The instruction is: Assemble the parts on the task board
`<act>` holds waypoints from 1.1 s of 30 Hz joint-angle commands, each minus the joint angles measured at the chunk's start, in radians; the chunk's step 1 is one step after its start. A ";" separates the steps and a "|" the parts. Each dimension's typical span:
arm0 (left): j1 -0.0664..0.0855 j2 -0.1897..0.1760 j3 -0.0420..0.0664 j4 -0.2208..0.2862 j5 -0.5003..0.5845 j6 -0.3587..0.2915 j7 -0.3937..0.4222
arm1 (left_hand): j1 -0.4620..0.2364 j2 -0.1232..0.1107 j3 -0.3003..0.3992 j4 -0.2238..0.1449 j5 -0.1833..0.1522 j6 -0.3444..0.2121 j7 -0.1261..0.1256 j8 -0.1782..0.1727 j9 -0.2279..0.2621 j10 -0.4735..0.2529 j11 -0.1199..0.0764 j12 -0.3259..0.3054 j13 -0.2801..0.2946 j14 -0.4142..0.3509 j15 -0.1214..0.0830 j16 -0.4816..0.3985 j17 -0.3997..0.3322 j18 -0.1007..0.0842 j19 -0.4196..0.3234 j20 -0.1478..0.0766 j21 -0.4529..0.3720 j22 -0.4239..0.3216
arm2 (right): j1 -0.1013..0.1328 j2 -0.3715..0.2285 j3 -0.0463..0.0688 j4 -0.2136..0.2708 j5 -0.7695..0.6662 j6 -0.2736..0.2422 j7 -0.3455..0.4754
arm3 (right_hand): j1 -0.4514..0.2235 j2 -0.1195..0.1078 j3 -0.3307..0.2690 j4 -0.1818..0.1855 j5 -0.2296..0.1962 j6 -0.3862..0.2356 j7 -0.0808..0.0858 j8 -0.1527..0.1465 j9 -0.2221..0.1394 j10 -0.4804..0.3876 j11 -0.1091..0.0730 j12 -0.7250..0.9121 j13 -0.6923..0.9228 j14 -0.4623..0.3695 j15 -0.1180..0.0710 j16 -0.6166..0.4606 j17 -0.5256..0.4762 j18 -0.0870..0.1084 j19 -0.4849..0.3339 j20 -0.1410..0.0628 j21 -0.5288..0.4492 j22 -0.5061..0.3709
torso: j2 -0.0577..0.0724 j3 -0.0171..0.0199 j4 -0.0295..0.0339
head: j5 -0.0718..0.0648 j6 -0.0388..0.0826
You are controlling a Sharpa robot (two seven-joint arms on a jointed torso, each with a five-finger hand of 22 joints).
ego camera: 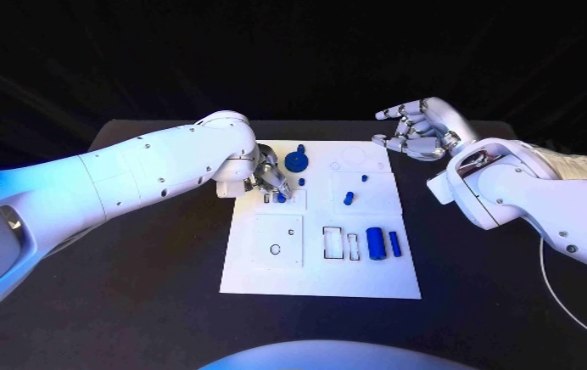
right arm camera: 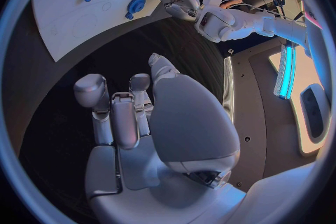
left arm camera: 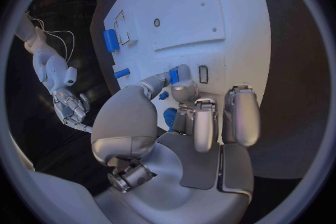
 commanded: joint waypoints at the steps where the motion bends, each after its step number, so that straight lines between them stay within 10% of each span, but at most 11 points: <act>1: -0.006 0.002 -0.005 -0.006 -0.022 0.027 -0.011 | -0.020 -0.005 -0.029 0.012 -0.005 0.023 -0.019 -0.002 0.000 -0.004 -0.004 0.007 0.003 0.105 -0.005 0.003 0.263 -0.004 0.007 -0.004 0.000 0.088 | 0.000 0.000 0.000 0.002 -0.011 0.015 0.002 | -0.001 -0.002 -0.001 0.001 0.008 0.010 0.000 0.004 0.001 -0.006 0.001 -0.004 -0.001 0.048 -0.004 -0.008 0.022 0.018 -0.007 -0.004 -0.004 -0.001 | 0.000 0.0001 -0.0003 | -0.001 -0.001; 7: -0.006 -0.002 -0.005 -0.004 -0.028 0.027 -0.009 | -0.056 -0.017 -0.109 0.053 -0.013 0.034 -0.019 -0.003 0.000 -0.002 -0.004 0.010 0.006 0.105 -0.005 0.003 0.263 -0.004 0.007 -0.005 -0.002 0.088 | 0.000 -0.001 0.000 0.003 -0.011 0.017 0.002 | -0.001 -0.002 -0.001 0.001 0.008 0.010 0.000 0.004 0.001 -0.006 0.001 -0.004 -0.001 0.048 -0.004 -0.008 0.022 0.018 -0.007 -0.004 -0.004 -0.001 | 0.000 -0.0002 -0.0003 | -0.002 0.000; 10: -0.006 -0.008 -0.005 0.000 -0.029 0.022 -0.007 | -0.104 -0.033 -0.199 0.107 -0.156 0.042 -0.021 -0.005 -0.001 0.000 -0.005 0.013 0.007 0.105 -0.005 0.003 0.263 -0.004 0.008 -0.005 -0.002 0.089 | 0.000 -0.002 0.000 0.002 -0.011 0.018 0.003 | 0.001 -0.004 -0.002 -0.001 0.008 0.011 -0.001 0.004 0.000 -0.010 0.000 -0.009 -0.006 0.045 -0.004 -0.016 0.013 0.020 -0.014 -0.004 -0.012 -0.012 | 0.000 -0.0003 -0.0002 | -0.002 0.001; 12: -0.006 -0.013 -0.003 0.005 -0.029 0.017 -0.006 | -0.104 -0.040 -0.246 0.126 -0.185 0.044 -0.022 -0.007 -0.002 0.000 -0.006 0.013 0.008 0.105 -0.006 0.003 0.263 -0.004 0.008 -0.006 -0.003 0.090 | 0.000 -0.002 0.000 0.002 -0.011 0.019 0.003 | 0.001 -0.005 -0.002 -0.001 0.007 0.011 -0.001 0.004 0.000 -0.011 0.000 -0.010 -0.008 0.045 -0.004 -0.017 0.011 0.020 -0.015 -0.004 -0.013 -0.014 | 0.000 -0.0007 0.0000 | -0.003 0.001; 33: 0.003 -0.074 0.030 0.069 -0.009 -0.022 0.004 | -0.030 -0.018 -0.428 0.211 -0.217 0.049 -0.023 -0.014 -0.002 0.000 -0.007 0.013 0.008 0.105 -0.008 0.003 0.263 -0.003 0.008 -0.008 -0.009 0.090 | -0.002 0.003 0.000 -0.019 -0.011 0.022 0.002 | -0.003 -0.006 -0.004 -0.001 -0.001 0.009 0.000 0.002 0.000 -0.029 0.001 -0.036 -0.033 0.044 -0.003 -0.020 0.009 0.022 -0.019 -0.004 -0.018 -0.021 | 0.000 -0.0021 -0.0006 | -0.005 0.007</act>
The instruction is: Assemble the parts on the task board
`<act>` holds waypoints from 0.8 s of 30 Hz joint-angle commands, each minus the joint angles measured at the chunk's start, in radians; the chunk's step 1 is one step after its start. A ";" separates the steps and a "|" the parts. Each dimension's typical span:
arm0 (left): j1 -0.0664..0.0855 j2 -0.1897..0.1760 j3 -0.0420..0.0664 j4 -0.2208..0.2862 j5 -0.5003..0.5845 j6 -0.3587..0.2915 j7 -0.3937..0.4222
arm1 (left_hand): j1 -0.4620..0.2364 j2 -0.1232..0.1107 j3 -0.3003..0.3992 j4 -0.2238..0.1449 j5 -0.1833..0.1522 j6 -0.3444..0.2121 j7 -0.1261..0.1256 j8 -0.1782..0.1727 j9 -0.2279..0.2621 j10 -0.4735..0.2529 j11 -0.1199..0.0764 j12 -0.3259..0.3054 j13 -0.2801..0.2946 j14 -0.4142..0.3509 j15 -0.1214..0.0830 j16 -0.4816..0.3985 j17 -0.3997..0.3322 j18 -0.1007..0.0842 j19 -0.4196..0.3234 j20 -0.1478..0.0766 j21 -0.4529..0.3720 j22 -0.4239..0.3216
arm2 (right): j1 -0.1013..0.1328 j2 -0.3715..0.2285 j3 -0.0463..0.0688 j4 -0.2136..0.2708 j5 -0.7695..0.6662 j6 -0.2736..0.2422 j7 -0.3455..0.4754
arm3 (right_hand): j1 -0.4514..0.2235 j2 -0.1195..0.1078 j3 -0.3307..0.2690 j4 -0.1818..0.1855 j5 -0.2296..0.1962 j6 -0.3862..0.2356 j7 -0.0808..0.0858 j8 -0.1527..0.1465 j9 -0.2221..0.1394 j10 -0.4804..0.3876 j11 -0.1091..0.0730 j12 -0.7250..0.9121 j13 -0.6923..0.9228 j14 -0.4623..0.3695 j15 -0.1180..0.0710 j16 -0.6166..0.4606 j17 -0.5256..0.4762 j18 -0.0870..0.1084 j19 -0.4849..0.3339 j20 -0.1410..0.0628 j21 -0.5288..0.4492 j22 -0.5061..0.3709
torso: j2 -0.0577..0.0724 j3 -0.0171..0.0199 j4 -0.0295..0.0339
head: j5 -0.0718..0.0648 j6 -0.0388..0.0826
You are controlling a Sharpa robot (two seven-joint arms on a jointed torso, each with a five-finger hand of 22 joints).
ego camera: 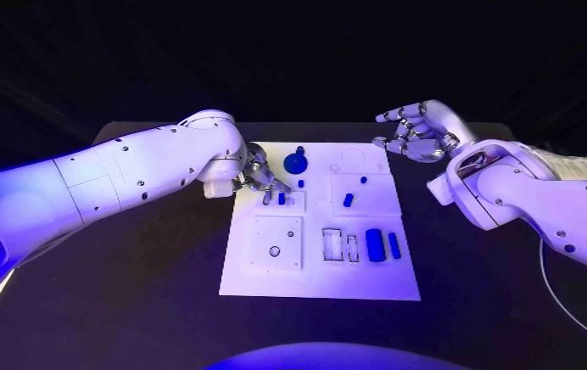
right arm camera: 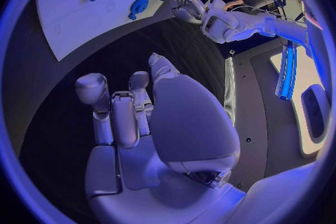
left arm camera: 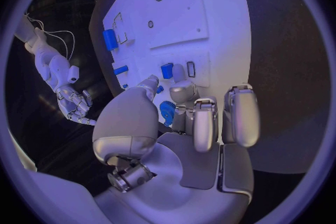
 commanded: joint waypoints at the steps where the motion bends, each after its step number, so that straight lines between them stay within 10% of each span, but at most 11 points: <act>1: 0.005 -0.006 0.008 0.012 0.018 -0.013 0.007 | 0.010 0.001 -0.016 0.008 -0.006 0.007 0.002 -0.005 0.000 -0.006 -0.001 0.002 -0.001 0.105 -0.007 0.003 0.263 -0.002 0.001 -0.001 -0.006 0.090 | -0.001 0.002 0.000 -0.004 -0.010 0.013 0.003 | -0.003 -0.006 -0.004 -0.001 -0.005 0.002 0.000 0.002 0.000 -0.007 -0.002 -0.005 -0.001 0.044 -0.003 -0.002 0.008 0.006 -0.006 0.002 -0.003 -0.001 | 0.001 -0.0004 -0.0008 | -0.001 0.001; 15: 0.024 -0.026 0.030 0.004 0.046 -0.029 0.008 | 0.082 0.015 -0.084 0.025 0.008 -0.018 0.012 -0.017 -0.002 -0.042 0.007 -0.042 -0.052 0.105 -0.002 0.003 0.263 0.006 -0.019 0.004 -0.040 0.061 | -0.004 0.008 -0.001 -0.014 -0.009 0.016 0.003 | -0.005 -0.006 -0.004 0.000 -0.006 0.002 0.000 0.002 -0.001 -0.008 -0.002 -0.006 -0.002 0.043 -0.003 -0.005 0.006 0.006 -0.008 0.002 -0.005 -0.003 | 0.002 0.0011 0.0005 | -0.002 -0.002; 24: 0.043 -0.006 0.030 -0.084 0.037 -0.047 0.028 | 0.225 0.035 -0.101 0.000 0.044 -0.158 0.079 -0.125 -0.067 -0.193 0.062 -0.233 -0.277 0.103 0.041 -0.001 0.256 0.026 -0.072 0.038 -0.126 -0.011 | -0.005 0.009 -0.001 -0.019 -0.008 0.016 0.003 | -0.006 -0.005 -0.004 0.001 -0.006 0.002 0.000 0.002 -0.001 -0.008 -0.002 -0.006 -0.003 0.042 -0.003 -0.007 0.003 0.007 -0.009 0.002 -0.006 -0.005 | 0.003 0.0003 -0.0015 | -0.003 -0.002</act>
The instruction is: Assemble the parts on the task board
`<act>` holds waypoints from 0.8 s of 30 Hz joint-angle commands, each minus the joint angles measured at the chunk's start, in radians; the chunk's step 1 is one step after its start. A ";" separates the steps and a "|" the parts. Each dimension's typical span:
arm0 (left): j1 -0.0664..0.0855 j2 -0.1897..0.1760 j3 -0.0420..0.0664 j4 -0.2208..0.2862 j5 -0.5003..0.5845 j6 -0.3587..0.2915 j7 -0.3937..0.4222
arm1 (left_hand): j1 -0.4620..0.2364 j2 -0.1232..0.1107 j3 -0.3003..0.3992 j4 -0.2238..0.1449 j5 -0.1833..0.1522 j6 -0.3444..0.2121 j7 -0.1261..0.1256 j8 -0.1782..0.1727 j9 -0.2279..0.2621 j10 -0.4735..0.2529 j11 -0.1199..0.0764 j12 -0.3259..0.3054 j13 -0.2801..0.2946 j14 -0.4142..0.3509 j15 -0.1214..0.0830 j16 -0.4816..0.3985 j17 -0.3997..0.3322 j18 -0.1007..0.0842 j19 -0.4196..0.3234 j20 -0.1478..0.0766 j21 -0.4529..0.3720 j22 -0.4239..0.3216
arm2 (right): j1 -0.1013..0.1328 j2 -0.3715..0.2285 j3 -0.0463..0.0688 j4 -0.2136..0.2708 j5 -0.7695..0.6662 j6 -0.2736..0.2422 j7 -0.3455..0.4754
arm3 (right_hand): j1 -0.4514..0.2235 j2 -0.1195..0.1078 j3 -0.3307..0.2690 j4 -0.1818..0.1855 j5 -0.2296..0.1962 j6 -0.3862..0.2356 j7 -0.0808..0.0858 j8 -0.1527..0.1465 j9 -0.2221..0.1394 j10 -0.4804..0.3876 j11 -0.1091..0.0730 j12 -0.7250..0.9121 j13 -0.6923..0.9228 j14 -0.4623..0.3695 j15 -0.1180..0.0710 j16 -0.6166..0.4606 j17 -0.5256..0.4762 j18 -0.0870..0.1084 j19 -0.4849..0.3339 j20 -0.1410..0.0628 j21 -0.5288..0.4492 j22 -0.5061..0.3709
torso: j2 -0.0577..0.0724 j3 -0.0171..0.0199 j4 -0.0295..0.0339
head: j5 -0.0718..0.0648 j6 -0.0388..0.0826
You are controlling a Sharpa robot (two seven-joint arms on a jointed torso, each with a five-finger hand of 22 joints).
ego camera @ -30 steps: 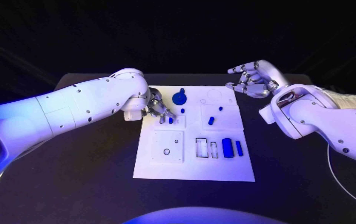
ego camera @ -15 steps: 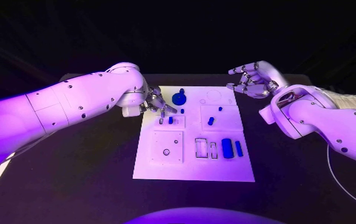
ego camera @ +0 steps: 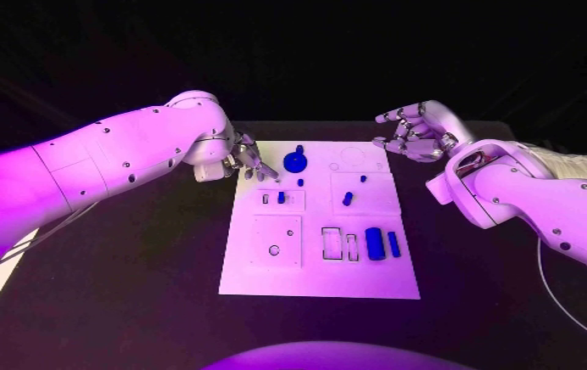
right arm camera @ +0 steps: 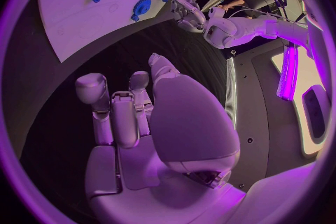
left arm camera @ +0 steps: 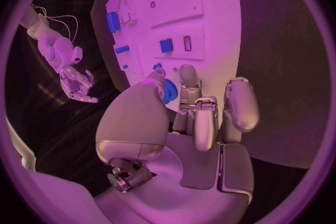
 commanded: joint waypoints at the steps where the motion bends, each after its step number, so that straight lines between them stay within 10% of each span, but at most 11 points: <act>1: 0.009 0.013 0.001 -0.038 0.006 -0.021 0.027 | 0.018 -0.001 -0.008 0.000 0.002 -0.023 0.015 -0.027 -0.022 -0.010 0.011 -0.007 -0.012 0.102 0.011 -0.001 0.257 0.010 -0.005 0.009 -0.007 -0.004 | -0.001 0.002 0.000 -0.002 -0.008 0.013 0.004 | -0.006 -0.005 -0.004 0.001 -0.006 0.002 0.000 0.002 -0.001 -0.008 -0.002 -0.006 -0.001 0.042 -0.003 -0.007 0.004 0.007 -0.005 -0.002 -0.006 -0.001 | 0.000 -0.0004 -0.0010 | -0.001 0.001; 24: 0.030 0.096 -0.002 -0.199 -0.027 0.078 0.032 | -0.014 0.014 -0.115 0.041 -0.036 0.055 -0.014 0.023 -0.016 0.024 -0.011 0.015 -0.036 0.104 -0.005 0.003 0.263 -0.001 0.035 0.002 0.040 0.046 | -0.003 0.011 0.000 -0.010 -0.007 0.015 0.006 | -0.005 -0.002 -0.003 0.001 -0.004 0.002 0.000 0.002 0.000 -0.007 -0.002 -0.005 -0.001 0.042 -0.003 -0.007 0.004 0.007 -0.006 -0.002 -0.007 -0.001 | 0.001 -0.0002 -0.0001 | 0.009 0.026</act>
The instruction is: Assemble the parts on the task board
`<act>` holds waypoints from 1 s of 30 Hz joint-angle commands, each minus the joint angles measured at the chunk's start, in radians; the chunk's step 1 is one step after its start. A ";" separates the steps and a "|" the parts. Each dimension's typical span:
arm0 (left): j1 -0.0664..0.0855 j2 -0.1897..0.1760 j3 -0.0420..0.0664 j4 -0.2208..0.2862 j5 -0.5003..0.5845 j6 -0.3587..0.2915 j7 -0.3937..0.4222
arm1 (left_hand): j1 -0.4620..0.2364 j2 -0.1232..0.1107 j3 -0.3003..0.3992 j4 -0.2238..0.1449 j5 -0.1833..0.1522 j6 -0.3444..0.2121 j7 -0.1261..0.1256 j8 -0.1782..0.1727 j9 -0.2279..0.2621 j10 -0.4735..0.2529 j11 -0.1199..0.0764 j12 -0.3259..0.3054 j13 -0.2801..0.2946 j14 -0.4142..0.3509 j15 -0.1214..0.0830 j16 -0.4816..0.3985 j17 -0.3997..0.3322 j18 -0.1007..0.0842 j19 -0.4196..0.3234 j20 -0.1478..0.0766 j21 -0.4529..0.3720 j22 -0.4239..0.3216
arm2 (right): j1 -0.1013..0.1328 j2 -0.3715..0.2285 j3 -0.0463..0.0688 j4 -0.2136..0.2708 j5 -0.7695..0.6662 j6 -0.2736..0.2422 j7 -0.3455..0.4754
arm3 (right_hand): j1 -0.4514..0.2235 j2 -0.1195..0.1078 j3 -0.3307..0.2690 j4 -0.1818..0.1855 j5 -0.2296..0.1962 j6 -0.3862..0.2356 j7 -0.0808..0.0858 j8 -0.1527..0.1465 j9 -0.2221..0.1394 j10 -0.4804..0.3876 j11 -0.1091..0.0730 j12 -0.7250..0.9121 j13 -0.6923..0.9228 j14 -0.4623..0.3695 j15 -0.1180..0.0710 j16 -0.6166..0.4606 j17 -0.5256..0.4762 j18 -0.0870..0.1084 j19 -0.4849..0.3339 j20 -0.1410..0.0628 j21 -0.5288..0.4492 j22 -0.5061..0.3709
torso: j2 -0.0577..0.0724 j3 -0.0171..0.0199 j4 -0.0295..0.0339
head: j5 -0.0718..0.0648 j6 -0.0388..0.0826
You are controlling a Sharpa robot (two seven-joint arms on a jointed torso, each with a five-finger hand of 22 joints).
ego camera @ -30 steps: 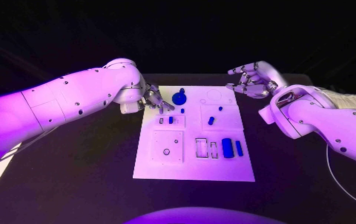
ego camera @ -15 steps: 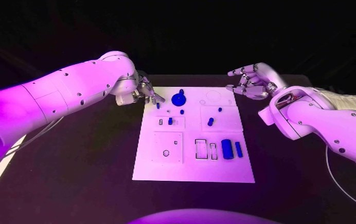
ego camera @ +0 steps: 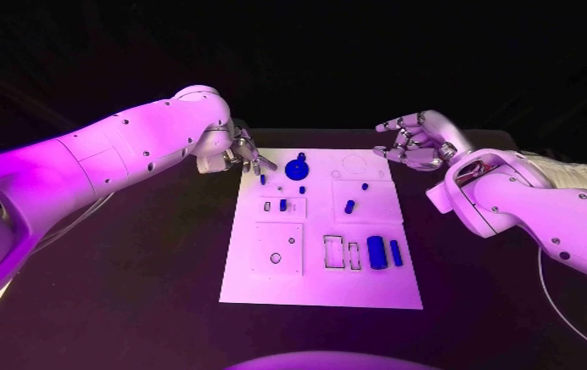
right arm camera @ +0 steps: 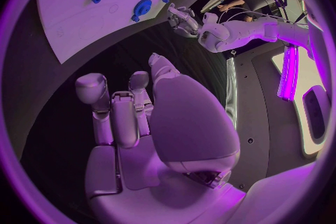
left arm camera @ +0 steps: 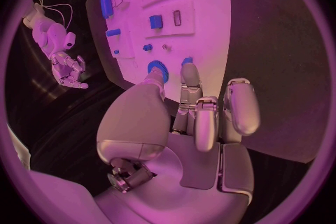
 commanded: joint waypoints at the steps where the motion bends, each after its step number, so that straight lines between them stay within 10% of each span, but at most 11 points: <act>1: 0.002 0.014 -0.001 -0.019 -0.028 0.034 0.010 | -0.010 -0.003 -0.006 0.001 -0.006 0.007 0.001 0.005 0.001 0.006 0.000 0.003 0.000 0.105 -0.005 0.003 0.263 -0.001 0.007 0.000 0.002 0.038 | -0.001 0.002 0.000 0.000 -0.008 0.013 0.005 | -0.005 -0.002 -0.003 0.001 -0.004 0.002 0.000 0.002 0.000 -0.007 -0.003 -0.005 -0.002 0.042 -0.003 -0.007 0.004 0.007 -0.006 -0.002 -0.007 -0.001 | 0.001 0.0005 -0.0011 | 0.001 -0.001; 30: 0.000 0.065 -0.018 -0.102 -0.037 0.052 0.014 | 0.025 0.026 -0.019 -0.006 0.007 0.013 -0.006 0.025 0.017 0.012 -0.006 0.013 0.001 0.105 -0.010 0.003 0.263 -0.002 0.011 -0.005 0.006 0.044 | -0.001 0.004 0.000 0.001 -0.008 0.017 0.006 | -0.005 -0.001 -0.002 0.001 -0.003 0.003 0.000 0.002 0.000 -0.007 -0.003 -0.006 -0.003 0.042 -0.003 -0.007 0.004 0.007 -0.005 -0.002 -0.006 -0.001 | 0.000 0.0004 -0.0006 | 0.005 -0.016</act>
